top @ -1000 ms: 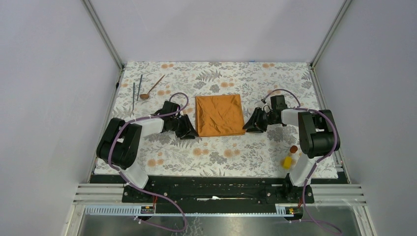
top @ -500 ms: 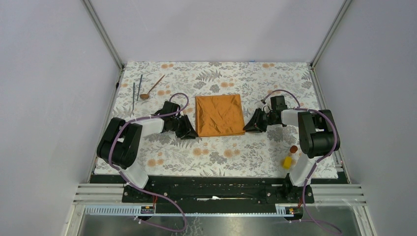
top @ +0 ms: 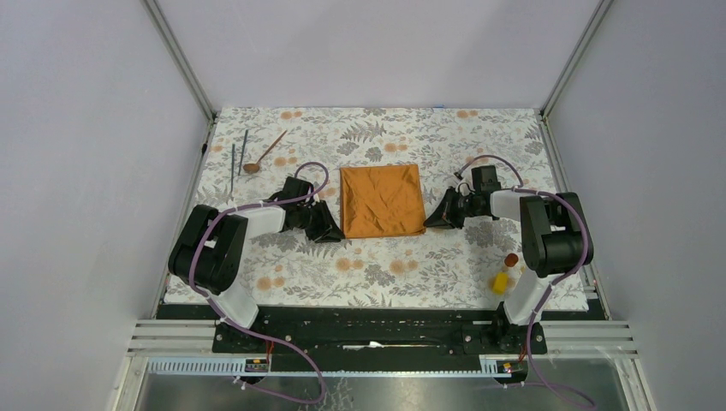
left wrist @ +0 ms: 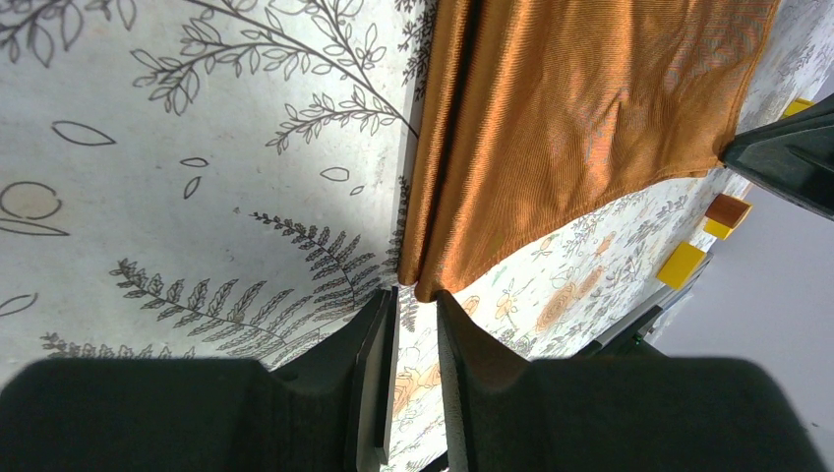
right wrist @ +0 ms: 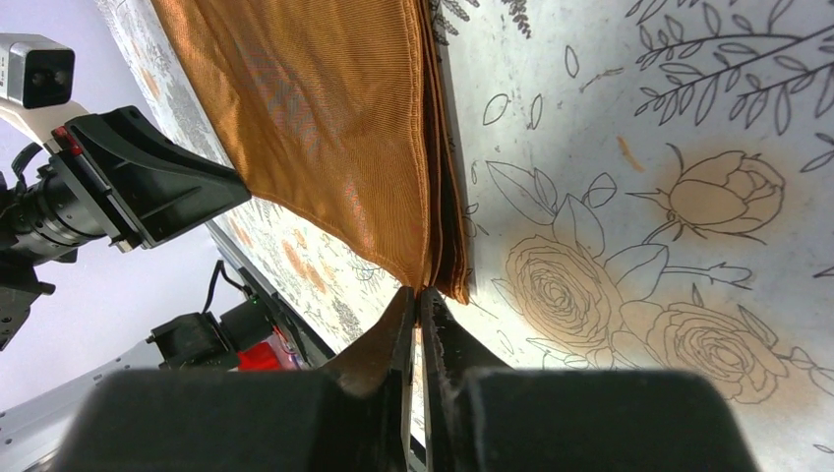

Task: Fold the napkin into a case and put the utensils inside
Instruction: Rotate the square-folded napkin at the center of the board, then pick up the top corner of the square-folded napkin from the center of the board.

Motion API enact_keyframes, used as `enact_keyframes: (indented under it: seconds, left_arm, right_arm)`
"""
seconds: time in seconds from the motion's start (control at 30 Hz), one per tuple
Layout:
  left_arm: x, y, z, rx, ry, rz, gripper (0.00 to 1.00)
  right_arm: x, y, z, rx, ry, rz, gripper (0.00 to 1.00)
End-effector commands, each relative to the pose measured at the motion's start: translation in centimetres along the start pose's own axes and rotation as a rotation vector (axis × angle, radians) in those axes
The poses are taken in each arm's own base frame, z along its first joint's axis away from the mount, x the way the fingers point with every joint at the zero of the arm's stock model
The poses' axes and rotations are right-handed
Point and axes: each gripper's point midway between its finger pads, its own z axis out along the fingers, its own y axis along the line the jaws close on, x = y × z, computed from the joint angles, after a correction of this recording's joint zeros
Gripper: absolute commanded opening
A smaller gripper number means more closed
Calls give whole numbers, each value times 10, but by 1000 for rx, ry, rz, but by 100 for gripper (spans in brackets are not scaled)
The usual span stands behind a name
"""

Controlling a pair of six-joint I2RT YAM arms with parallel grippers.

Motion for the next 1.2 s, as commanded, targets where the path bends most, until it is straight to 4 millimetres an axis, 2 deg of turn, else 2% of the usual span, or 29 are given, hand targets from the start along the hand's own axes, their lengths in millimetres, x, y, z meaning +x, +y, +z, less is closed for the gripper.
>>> enact_keyframes:
  seconds: [0.0, 0.27, 0.43, 0.53, 0.7, 0.83, 1.07, 1.17]
  left_arm:
    - [17, 38, 9, -125, 33, -15, 27]
    - [19, 42, 10, -133, 37, -13, 27]
    - [19, 41, 10, -133, 37, -22, 26]
    - [17, 27, 3, -88, 26, -11, 35]
    - [5, 14, -12, -88, -20, 21, 42]
    - [2, 9, -8, -73, -9, 18, 44]
    - [-4, 0, -8, -37, -29, 19, 64]
    - [-9, 2, -4, -55, -37, 15, 64]
  right_arm:
    - [-7, 25, -11, -54, -20, -51, 10]
    - [-2, 39, -11, -30, 1, -106, 10]
    - [-1, 51, -3, -34, 19, -132, 0]
    - [-4, 60, 8, -39, 31, -156, 0]
    - [-11, 74, 27, -57, 51, -169, 0]
    - [-16, 88, 41, -77, 59, -182, 0]
    - [-27, 113, 65, -116, 83, -206, 0]
    - [-33, 124, 77, -131, 89, -215, 0]
